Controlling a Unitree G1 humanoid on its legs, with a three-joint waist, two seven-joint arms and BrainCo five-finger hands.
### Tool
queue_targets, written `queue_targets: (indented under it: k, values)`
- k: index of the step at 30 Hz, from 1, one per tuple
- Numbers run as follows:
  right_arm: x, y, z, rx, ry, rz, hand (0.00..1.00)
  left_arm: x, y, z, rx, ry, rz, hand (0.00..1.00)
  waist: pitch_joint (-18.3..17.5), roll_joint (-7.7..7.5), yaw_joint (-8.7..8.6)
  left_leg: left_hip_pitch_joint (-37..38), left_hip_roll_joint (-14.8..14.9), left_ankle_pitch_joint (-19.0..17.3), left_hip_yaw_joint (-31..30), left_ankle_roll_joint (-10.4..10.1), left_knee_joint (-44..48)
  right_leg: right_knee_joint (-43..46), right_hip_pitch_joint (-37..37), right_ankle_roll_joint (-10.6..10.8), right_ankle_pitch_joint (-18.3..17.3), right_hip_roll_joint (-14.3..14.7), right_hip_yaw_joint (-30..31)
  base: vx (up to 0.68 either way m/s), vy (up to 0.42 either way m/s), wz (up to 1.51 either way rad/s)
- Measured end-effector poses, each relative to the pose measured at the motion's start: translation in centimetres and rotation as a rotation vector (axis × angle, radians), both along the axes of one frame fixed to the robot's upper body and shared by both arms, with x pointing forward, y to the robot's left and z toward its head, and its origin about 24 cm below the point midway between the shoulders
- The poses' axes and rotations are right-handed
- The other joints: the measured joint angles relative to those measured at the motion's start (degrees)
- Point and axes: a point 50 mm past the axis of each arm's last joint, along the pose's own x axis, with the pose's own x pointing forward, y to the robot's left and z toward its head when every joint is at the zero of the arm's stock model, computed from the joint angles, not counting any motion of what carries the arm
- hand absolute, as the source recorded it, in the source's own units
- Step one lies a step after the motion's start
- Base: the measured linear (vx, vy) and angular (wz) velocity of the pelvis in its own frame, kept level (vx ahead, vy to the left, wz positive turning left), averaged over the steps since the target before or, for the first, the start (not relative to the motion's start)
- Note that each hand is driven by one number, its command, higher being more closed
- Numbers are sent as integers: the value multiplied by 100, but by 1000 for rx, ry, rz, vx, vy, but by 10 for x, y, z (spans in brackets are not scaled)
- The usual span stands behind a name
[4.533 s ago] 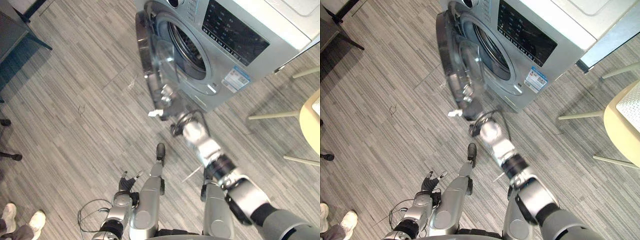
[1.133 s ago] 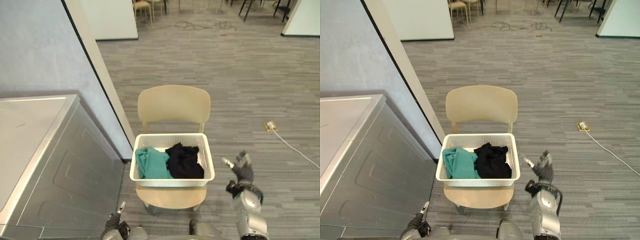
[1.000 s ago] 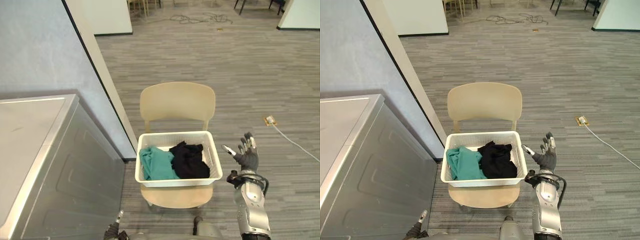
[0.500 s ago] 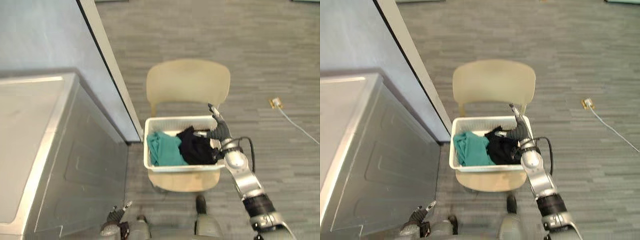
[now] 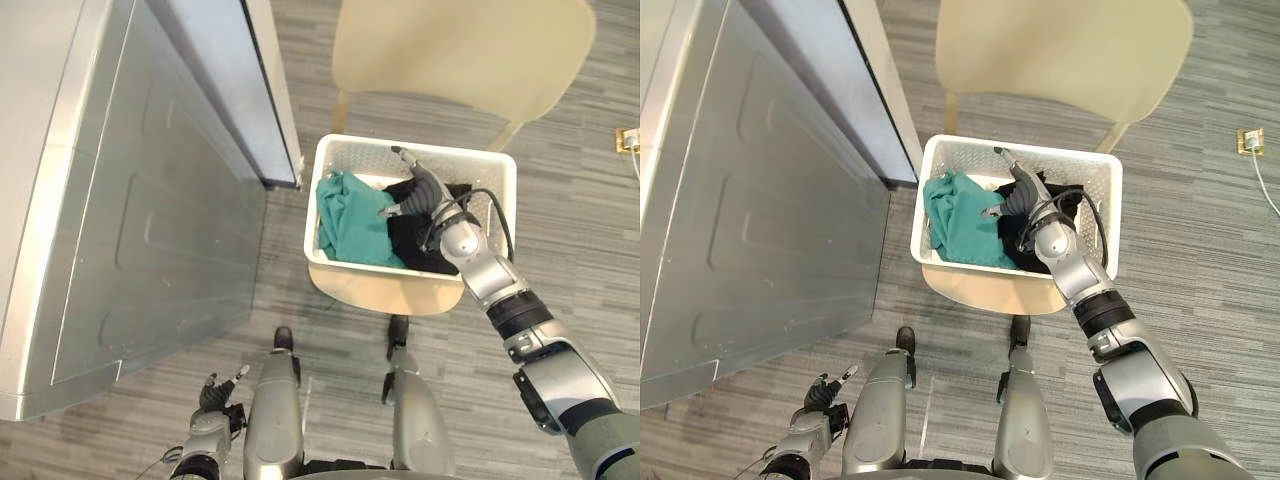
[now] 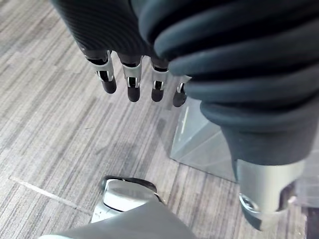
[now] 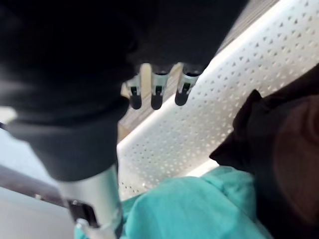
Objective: Pick up the laundry basket with both hands and put the clothes into the washing machine.
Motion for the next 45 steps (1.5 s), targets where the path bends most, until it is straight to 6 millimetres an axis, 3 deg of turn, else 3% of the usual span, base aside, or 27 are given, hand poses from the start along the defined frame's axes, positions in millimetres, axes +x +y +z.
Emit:
queue_targets:
  k: [3,9,14,21,30,42,45]
  values:
    - [2,0,6,2,-19,-11,0,13,-3,6,11,-30,-8,0,2,-5,91,-297,53,-57,-102,-12,178,2,-172,-42,44,65,-50,-50,13,1]
    - [12,-2,24,-14,-45,-45,0,28,-3,15,17,-81,-8,0,135,-67,100,-653,53,-56,-196,-10,350,-2,-401,-52,114,84,-96,-41,15,2]
    - [13,-11,37,-26,-84,-74,0,30,-1,16,19,-98,7,0,187,-105,106,-893,53,-56,-263,-9,423,-108,-507,-47,176,89,-183,-7,22,5]
    - [16,-4,61,-21,-153,-68,0,35,2,20,15,-121,36,0,286,-160,201,-1355,190,-117,-407,-34,669,-119,-796,-95,239,252,-249,-15,-1,-2]
    - [16,27,47,4,-108,3,0,40,4,22,21,-113,69,0,335,-264,260,-1659,225,-151,-662,-53,801,-203,-839,-113,262,343,-476,-29,13,7]
    - [15,45,22,-18,-34,42,0,42,9,25,7,-129,132,0,358,-383,256,-1816,220,-129,-837,-82,782,-299,-838,-113,262,380,-667,-20,20,6]
    - [17,48,13,-14,1,38,0,41,13,25,12,-128,144,0,350,-485,263,-1818,218,-108,-847,-105,726,-315,-854,-113,262,379,-678,-12,12,2]
